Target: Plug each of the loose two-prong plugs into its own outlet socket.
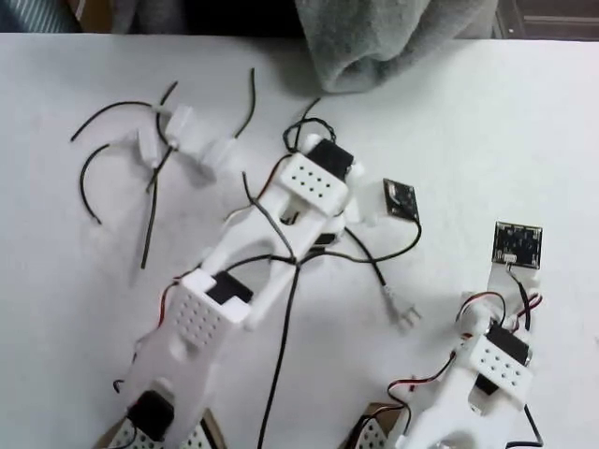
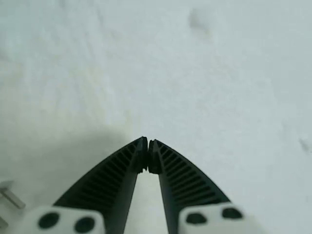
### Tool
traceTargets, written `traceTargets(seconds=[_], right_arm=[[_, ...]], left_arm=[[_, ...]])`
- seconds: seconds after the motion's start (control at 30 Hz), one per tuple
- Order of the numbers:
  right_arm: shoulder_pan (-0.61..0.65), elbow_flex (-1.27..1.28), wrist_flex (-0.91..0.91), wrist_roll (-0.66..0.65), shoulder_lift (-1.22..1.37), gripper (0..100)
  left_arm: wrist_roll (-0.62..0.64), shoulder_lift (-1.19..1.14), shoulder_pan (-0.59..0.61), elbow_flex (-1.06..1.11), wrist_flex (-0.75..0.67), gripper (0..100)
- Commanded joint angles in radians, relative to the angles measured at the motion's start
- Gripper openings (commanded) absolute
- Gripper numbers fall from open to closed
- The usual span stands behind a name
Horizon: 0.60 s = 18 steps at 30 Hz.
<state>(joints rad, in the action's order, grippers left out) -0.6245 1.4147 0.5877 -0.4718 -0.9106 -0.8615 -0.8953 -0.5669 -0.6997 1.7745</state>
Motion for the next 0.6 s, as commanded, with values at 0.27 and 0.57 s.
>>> traceTargets(seconds=[0.27, 0.57], right_arm=[[0.013, -0.005, 0.001, -0.008, -0.007, 2.0], [0.013, -0.005, 0.001, -0.008, -0.007, 2.2]], left_arm=[[0.061, -0.028, -0.091, 0.074, 0.014, 19], [0.071, -0.013, -0.087, 0.031, 0.014, 19]])
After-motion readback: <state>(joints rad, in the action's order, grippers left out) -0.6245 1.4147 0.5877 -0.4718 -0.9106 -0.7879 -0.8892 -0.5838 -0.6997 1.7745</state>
